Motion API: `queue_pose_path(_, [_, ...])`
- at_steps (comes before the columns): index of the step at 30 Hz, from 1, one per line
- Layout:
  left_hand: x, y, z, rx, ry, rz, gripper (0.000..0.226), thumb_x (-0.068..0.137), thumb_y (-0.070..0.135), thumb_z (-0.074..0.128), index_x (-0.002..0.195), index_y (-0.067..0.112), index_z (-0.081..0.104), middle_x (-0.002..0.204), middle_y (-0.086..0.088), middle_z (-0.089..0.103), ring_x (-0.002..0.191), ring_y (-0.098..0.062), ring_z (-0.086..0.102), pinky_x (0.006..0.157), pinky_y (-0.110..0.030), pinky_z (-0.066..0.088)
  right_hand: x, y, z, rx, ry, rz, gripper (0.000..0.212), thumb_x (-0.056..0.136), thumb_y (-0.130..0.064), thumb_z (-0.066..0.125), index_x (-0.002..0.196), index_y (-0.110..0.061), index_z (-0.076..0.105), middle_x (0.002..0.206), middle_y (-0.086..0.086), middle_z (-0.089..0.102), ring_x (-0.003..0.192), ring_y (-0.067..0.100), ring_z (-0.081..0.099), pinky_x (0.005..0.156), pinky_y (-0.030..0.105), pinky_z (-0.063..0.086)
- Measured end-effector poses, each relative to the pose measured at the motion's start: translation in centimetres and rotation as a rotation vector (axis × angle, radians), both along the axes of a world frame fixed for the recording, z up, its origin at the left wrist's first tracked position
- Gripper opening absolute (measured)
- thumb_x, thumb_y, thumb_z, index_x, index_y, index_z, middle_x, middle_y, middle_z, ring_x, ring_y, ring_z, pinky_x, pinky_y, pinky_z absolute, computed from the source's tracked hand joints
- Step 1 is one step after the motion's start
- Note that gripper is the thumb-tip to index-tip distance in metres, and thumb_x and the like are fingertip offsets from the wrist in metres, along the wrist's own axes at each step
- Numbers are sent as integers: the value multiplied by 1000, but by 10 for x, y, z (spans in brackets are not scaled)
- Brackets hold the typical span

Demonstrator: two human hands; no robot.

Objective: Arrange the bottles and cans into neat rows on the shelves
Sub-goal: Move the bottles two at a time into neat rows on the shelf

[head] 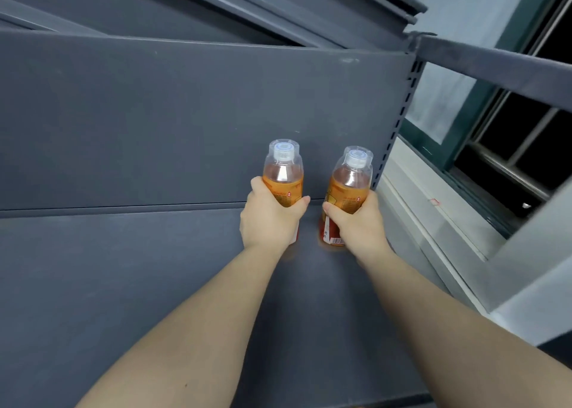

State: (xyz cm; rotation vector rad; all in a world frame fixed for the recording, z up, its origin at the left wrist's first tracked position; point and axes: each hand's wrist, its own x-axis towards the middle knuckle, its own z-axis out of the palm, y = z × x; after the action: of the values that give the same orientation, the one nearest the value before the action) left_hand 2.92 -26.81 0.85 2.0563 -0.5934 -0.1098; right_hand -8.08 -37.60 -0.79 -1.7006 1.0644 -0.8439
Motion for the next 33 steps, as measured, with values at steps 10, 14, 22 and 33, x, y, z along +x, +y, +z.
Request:
queue_pose_path(10, [7, -34, -9, -9, 30, 18, 63, 75, 54, 80, 108, 27, 35, 116, -1, 58, 105, -24, 61, 84, -35, 50, 20, -29, -10, -3, -24, 56, 69, 86, -35, 77, 140, -26, 36, 121, -9, 52, 109, 12, 55, 90, 30, 47])
queue_pose_path(14, [10, -42, -13, -23, 33, 7, 67, 74, 55, 81, 114, 26, 36, 119, 0, 57, 108, -24, 60, 82, -32, 47, 26, -37, -12, -3, -13, 88, 70, 87, -34, 76, 142, -26, 33, 123, -9, 51, 111, 12, 53, 90, 29, 46])
queue_pose_path(22, [11, -42, -15, -56, 55, 22, 87, 71, 51, 85, 134, 20, 35, 129, -4, 43, 113, -24, 54, 87, -31, 46, 39, -39, -21, -164, 157, -124, 100, 66, -60, 83, 143, -23, 31, 135, 3, 41, 129, 23, 44, 102, 48, 50])
queue_pose_path(33, [35, -25, -24, -101, 143, -128, 74, 79, 41, 82, 133, 24, 34, 125, 6, 53, 117, -18, 56, 98, -36, 51, 23, -49, -26, -62, 7, 42, 83, 81, -35, 81, 145, -27, 28, 139, -4, 49, 127, 19, 52, 105, 45, 49])
